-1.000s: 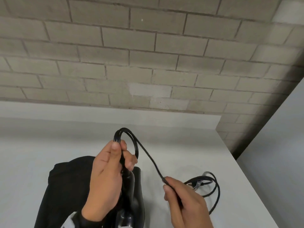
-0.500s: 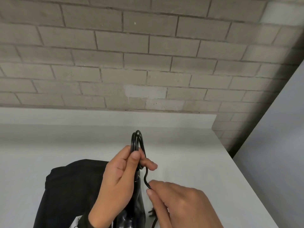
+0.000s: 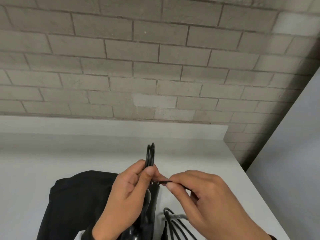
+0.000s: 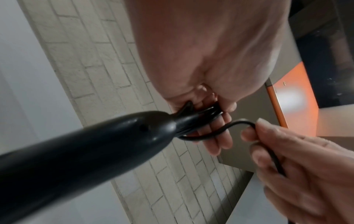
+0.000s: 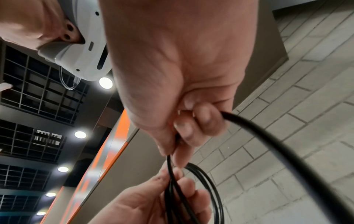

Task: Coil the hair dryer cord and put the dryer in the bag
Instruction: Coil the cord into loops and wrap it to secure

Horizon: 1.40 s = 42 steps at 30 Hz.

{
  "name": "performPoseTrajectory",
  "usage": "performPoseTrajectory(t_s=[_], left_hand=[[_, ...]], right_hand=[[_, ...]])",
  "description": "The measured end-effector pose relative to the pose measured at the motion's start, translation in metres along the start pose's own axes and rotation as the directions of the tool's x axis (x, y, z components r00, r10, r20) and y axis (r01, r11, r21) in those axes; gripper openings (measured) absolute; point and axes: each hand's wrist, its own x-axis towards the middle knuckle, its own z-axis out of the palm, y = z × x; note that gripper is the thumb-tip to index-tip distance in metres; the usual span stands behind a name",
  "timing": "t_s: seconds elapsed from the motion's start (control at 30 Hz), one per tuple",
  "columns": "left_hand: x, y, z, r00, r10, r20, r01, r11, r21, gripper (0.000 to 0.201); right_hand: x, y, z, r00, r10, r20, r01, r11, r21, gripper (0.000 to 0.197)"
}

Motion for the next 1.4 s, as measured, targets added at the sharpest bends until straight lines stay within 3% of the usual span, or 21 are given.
performPoseTrajectory(t_s=[0.13,0.27,0.67,0.87,0.97,1.1,1.17,1.27,1.33,1.4], left_hand=[[0.001,0.0,-0.006,0.996,-0.044,-0.077,0.041,0.998,-0.046,0.031],[0.002,-0.001,-0.007,0.989,-0.087,-0.119,0.078,0.994,-0.078,0.032],[0.001,0.002,0.007,0.995,-0.099,0.026,0.101,0.992,-0.071,0.021],[0.003,0.002,0.005,0.993,-0.004,0.117,0.01,0.999,-0.052,0.031],[0.004,0.001,0.008,0.984,0.016,0.175,0.006,0.992,-0.124,0.037],[0.003,0.0,0.01,0.978,-0.022,0.208,0.064,0.979,-0.195,0.045],[0.002,0.0,0.009,0.975,-0.055,0.215,0.1,0.973,-0.206,0.045],[0.003,-0.001,0.008,0.968,-0.08,0.239,0.131,0.971,-0.202,0.046],[0.004,-0.002,0.008,0.964,-0.101,0.246,0.151,0.969,-0.195,0.049],[0.004,-0.002,0.009,0.958,-0.121,0.259,0.181,0.958,-0.223,0.049]], right_hand=[[-0.006,0.004,0.001,0.99,0.022,-0.137,-0.036,0.994,-0.104,0.016],[-0.01,0.004,0.0,0.961,0.001,-0.275,-0.026,0.996,-0.089,0.016],[-0.013,-0.008,0.029,0.988,-0.078,-0.133,0.052,0.981,-0.185,0.02],[-0.005,0.002,0.021,0.98,-0.069,-0.184,0.085,0.993,0.079,0.014],[0.0,0.007,0.016,0.96,-0.077,-0.27,0.125,0.978,0.166,0.008],[0.007,0.011,0.009,0.934,-0.05,-0.354,0.119,0.978,0.174,0.026],[0.01,0.015,0.008,0.96,-0.027,-0.279,0.081,0.98,0.185,0.035],[0.014,0.023,0.004,0.998,0.001,-0.056,0.008,0.988,0.156,0.053],[0.014,0.026,0.0,0.995,-0.011,0.1,-0.008,0.984,0.18,0.063],[0.014,0.027,-0.003,0.984,-0.028,0.178,-0.014,0.974,0.227,0.066]])
